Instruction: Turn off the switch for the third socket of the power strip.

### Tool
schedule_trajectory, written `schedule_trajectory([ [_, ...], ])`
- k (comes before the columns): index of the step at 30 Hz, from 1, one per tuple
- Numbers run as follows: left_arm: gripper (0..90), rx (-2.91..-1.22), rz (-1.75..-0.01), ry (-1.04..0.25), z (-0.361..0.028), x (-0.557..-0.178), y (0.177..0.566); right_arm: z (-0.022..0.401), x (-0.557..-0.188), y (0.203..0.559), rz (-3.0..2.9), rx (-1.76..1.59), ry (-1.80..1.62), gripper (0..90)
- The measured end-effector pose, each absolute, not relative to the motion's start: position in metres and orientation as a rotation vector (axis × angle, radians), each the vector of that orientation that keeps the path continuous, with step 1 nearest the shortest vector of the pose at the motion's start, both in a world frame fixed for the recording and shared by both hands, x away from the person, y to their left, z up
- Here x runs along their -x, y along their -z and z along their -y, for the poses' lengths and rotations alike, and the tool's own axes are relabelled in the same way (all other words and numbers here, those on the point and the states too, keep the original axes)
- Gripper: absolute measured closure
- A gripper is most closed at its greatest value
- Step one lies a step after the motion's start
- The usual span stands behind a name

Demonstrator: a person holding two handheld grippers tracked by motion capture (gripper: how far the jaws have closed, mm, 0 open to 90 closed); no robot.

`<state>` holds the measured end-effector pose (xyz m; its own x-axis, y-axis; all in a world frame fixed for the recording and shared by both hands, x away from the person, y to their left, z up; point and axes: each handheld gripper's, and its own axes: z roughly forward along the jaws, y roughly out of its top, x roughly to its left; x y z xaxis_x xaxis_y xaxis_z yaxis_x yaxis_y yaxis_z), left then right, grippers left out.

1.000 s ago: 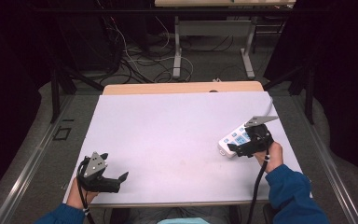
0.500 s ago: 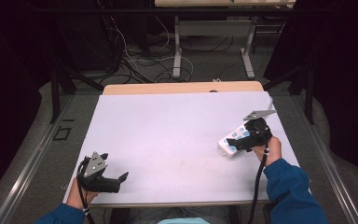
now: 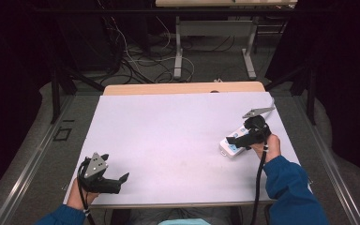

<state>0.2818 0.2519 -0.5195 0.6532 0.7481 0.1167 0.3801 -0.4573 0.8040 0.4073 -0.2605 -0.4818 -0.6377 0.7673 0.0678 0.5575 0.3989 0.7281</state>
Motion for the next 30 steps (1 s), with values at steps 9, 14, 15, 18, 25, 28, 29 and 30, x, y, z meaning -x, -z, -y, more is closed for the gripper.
schedule_trajectory([
  [9, 0.1, -2.083, -0.873, -0.6, -0.252, -0.282, 0.519, 0.258, -0.414, 0.484, -2.395, -1.194, -1.056, 0.0],
  [14, 0.1, -2.087, -0.872, -0.595, -0.252, -0.282, 0.52, 0.257, -0.418, 0.487, -2.422, -1.201, -1.052, 0.0],
  [15, 0.1, -2.083, -0.872, -0.597, -0.251, -0.282, 0.52, 0.256, -0.42, 0.488, -2.431, -1.198, -1.058, 0.0],
  [18, 0.1, -2.088, -0.872, -0.594, -0.252, -0.282, 0.52, 0.255, -0.422, 0.489, -2.439, -1.198, -1.048, 0.0],
  [25, 0.0, -2.084, -0.873, -0.599, -0.252, -0.282, 0.52, 0.253, -0.423, 0.489, -2.441, -1.206, -1.05, 9.2],
  [28, 0.0, -2.085, -0.873, -0.599, -0.252, -0.282, 0.52, 0.253, -0.423, 0.488, -2.44, -1.185, -1.037, 15.9],
  [29, 0.1, -2.084, -0.873, -0.597, -0.252, -0.282, 0.52, 0.253, -0.423, 0.488, -2.444, -1.184, -1.036, 19.6],
  [30, 0.1, -2.086, -0.873, -0.596, -0.252, -0.282, 0.52, 0.253, -0.423, 0.488, -2.438, -1.173, -1.036, 22.3],
])
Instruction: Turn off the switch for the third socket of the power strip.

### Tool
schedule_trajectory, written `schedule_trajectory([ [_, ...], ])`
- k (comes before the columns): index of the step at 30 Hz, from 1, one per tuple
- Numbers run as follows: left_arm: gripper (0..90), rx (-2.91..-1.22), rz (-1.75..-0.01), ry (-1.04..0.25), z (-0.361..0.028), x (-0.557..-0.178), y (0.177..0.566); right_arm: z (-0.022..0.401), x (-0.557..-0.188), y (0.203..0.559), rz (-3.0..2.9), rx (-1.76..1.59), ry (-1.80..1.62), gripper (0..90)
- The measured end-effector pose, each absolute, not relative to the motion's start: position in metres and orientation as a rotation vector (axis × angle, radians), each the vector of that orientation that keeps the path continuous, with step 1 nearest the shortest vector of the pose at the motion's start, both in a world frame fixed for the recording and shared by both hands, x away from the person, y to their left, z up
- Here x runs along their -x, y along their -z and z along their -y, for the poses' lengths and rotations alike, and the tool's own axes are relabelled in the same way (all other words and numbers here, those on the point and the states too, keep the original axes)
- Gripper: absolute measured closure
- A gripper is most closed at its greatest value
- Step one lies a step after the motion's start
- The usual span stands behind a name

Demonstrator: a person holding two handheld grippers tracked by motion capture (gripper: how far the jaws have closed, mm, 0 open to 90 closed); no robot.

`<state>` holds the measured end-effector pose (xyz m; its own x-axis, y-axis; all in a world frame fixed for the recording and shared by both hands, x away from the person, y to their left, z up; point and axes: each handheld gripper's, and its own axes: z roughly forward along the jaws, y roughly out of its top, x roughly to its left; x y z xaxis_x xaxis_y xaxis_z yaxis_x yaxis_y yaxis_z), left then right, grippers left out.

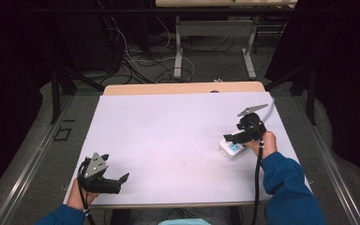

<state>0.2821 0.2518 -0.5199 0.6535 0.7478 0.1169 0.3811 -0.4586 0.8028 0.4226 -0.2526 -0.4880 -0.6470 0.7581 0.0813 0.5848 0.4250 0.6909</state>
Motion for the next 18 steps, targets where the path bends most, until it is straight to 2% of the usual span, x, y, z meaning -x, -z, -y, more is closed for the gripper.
schedule_trajectory([
  [2, 0.1, -2.089, -0.875, -0.596, -0.2519, -0.2818, 0.5196, 0.252, -0.4221, 0.4877, -2.432, -1.176, -1.042, 31.2],
  [3, 0.1, -2.09, -0.875, -0.597, -0.252, -0.2818, 0.5195, 0.252, -0.4221, 0.4877, -2.432, -1.176, -1.042, 31.2],
  [5, 0.1, -2.089, -0.874, -0.595, -0.2519, -0.2818, 0.5196, 0.2523, -0.4213, 0.487, -2.436, -1.173, -1.023, 39.7],
  [6, 0.1, -2.089, -0.874, -0.595, -0.2519, -0.2818, 0.5196, 0.2521, -0.4205, 0.4864, -2.438, -1.163, -1.034, 51.4],
  [7, 0.1, -2.09, -0.872, -0.595, -0.2518, -0.282, 0.5198, 0.2521, -0.4205, 0.4864, -2.438, -1.163, -1.034, 51.4],
  [8, 0.0, -2.088, -0.873, -0.596, -0.2515, -0.2822, 0.5202, 0.252, -0.4202, 0.4859, -2.439, -1.141, -1.033, 59.9],
  [9, 0.0, -2.091, -0.874, -0.595, -0.2514, -0.2823, 0.5203, 0.252, -0.4202, 0.4859, -2.439, -1.141, -1.033, 59.9],
  [11, 0.1, -2.098, -0.875, -0.593, -0.2514, -0.2822, 0.5202, 0.2511, -0.4193, 0.4853, -2.442, -1.135, -1.042, 68.1],
  [12, 0.0, -2.097, -0.876, -0.592, -0.2515, -0.2822, 0.5201, 0.2506, -0.4187, 0.485, -2.443, -1.123, -1.039, 77.6],
  [13, 0.0, -2.097, -0.875, -0.591, -0.2517, -0.2822, 0.52, 0.2502, -0.4182, 0.4849, -2.45, -1.116, -1.035, 81.9],
  [14, 0.0, -2.097, -0.876, -0.591, -0.2518, -0.2822, 0.52, 0.2502, -0.4182, 0.4849, -2.45, -1.116, -1.035, 81.9],
  [16, 0.0, -2.097, -0.877, -0.592, -0.2517, -0.2822, 0.52, 0.248, -0.417, 0.4848, -2.456, -1.123, -1.021, 89.3],
  [18, 0.1, -2.097, -0.875, -0.593, -0.2515, -0.2822, 0.52, 0.2458, -0.4161, 0.4861, -2.462, -1.118, -0.999, 90.0],
])
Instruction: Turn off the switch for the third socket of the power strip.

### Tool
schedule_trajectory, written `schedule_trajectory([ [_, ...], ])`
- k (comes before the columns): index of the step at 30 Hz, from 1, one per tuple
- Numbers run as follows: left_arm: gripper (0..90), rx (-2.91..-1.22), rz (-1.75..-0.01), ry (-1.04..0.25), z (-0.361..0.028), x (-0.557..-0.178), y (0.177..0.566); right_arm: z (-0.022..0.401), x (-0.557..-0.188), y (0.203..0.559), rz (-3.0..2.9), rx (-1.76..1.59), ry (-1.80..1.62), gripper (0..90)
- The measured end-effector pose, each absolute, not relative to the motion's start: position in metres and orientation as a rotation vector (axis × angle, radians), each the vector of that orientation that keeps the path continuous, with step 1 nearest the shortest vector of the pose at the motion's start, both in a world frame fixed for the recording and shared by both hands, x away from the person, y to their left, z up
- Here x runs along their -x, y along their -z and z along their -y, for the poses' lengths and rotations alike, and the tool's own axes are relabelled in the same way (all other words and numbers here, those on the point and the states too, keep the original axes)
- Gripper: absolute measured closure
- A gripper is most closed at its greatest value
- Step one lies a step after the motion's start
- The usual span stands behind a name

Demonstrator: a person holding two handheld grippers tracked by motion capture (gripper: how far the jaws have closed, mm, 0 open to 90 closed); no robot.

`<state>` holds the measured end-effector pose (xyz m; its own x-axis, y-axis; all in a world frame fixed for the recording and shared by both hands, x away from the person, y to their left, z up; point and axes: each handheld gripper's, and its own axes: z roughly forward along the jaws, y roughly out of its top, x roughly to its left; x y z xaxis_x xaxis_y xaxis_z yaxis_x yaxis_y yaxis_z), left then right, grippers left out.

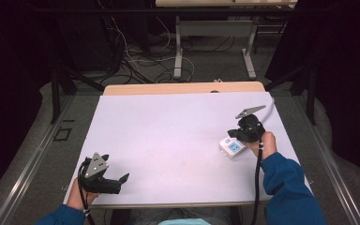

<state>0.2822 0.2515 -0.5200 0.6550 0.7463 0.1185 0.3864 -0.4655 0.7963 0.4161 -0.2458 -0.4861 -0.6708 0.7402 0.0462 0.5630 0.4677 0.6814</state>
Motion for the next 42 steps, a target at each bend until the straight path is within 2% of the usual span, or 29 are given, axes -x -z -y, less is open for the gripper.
schedule_trajectory([
  [42, 0.1, -2.102, -0.876, -0.592, -0.251, -0.282, 0.521, 0.236, -0.42, 0.504, -2.462, -1.116, -0.819, 90.0],
])
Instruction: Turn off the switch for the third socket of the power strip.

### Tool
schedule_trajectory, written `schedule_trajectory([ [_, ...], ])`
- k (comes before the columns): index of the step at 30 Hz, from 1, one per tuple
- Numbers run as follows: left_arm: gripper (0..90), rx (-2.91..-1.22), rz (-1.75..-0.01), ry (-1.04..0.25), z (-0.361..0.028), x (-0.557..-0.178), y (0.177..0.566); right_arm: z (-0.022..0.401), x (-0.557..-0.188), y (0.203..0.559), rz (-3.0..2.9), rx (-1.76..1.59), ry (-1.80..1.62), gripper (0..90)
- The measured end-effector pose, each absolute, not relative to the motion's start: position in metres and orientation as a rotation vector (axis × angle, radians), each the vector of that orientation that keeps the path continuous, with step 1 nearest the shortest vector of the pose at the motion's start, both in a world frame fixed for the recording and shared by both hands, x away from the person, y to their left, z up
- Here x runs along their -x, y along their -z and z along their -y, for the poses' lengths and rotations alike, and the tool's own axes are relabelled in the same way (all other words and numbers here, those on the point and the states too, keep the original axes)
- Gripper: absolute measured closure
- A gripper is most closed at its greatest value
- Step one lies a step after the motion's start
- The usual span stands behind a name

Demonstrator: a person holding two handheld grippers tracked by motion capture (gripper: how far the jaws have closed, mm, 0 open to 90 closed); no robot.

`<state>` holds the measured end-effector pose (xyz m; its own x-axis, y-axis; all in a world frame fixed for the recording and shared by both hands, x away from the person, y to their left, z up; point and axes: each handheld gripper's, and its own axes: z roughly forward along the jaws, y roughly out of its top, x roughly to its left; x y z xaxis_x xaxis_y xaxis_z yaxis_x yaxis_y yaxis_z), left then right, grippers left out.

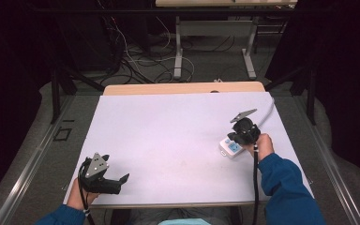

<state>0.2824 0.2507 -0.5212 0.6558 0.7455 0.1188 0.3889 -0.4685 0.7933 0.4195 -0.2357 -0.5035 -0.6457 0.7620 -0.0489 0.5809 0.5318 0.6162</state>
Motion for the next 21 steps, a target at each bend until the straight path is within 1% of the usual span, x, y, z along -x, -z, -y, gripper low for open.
schedule_trajectory([
  [21, 0.2, -2.104, -0.876, -0.593, -0.2505, -0.2825, 0.5213, 0.2287, -0.422, 0.5133, -2.472, -1.111, -0.782, 90.0],
])
